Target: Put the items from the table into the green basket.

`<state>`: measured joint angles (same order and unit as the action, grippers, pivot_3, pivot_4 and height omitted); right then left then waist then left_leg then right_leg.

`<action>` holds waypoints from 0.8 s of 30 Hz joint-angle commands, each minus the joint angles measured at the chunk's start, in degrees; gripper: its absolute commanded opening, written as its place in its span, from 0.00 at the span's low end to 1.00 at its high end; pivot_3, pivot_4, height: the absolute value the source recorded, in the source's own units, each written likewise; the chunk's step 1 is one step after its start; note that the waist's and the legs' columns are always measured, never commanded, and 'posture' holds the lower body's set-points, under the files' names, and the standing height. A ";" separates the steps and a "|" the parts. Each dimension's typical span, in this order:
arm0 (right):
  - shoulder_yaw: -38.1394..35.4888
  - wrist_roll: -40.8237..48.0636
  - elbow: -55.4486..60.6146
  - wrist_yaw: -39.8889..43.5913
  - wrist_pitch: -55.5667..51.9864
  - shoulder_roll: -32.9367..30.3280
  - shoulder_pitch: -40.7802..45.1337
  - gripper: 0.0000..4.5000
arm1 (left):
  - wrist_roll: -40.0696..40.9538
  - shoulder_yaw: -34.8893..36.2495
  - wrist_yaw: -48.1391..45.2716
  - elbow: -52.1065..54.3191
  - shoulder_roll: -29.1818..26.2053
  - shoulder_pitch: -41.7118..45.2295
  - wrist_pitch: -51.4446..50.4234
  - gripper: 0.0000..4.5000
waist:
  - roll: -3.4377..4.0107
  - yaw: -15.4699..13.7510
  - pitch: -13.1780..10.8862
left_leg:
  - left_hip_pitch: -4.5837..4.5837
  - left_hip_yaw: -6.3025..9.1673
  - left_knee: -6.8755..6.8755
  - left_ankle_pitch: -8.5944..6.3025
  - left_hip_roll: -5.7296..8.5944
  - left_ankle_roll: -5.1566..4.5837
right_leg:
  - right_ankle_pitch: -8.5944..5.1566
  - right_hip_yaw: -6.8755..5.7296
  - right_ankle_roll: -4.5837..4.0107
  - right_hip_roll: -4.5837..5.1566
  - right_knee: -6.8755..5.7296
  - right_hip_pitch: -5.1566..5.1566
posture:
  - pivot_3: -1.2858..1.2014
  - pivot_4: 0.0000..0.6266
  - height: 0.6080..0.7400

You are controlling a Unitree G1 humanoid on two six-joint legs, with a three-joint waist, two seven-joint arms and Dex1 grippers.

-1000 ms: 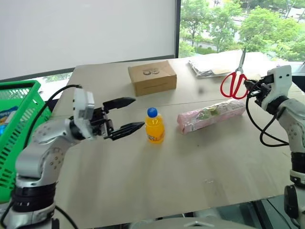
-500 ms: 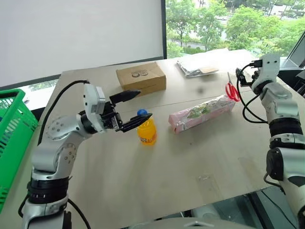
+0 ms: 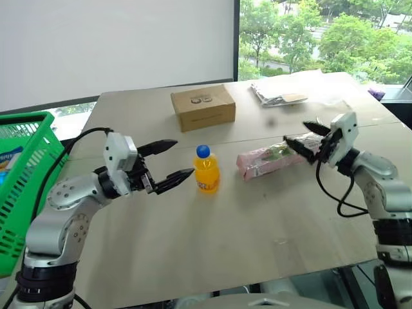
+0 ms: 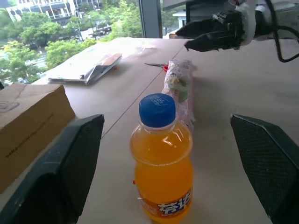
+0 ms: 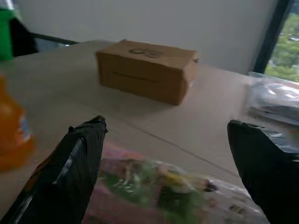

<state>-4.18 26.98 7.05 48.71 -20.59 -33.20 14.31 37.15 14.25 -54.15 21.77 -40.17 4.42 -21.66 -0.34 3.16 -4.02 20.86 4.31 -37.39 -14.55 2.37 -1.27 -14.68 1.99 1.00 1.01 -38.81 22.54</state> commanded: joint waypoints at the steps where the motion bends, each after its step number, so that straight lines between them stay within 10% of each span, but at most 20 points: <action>1: 1.31 1.77 9.60 4.81 -1.92 -3.90 -5.67 0.98 | -1.39 -2.33 0.76 -0.34 0.85 1.74 0.78 1.00 | 0.01 -0.09 0.00 | 0.01 -0.03 -0.02 0.00 0.00 0.00 | 0.00 0.02 0.00 0.00 0.00 0.01 | 0.48 0.00 1.00; 24: -2.92 7.24 24.53 -1.62 -8.13 -6.69 -13.37 0.98 | -18.61 -16.88 8.56 -19.30 17.08 7.79 12.03 1.00 | -0.51 0.86 0.45 | -0.10 -0.38 -0.09 0.00 -0.09 0.00 | -0.02 0.30 0.36 -0.09 0.02 -0.01 | 0.45 0.00 1.00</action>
<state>-5.68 33.20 29.44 47.74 -28.73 -40.03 -0.17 18.59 -2.82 -45.81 2.68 -23.35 11.23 -11.17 -0.84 4.02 -3.57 20.75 3.92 -37.47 -14.55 2.27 -1.27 -14.70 2.29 1.36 0.92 -38.79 22.53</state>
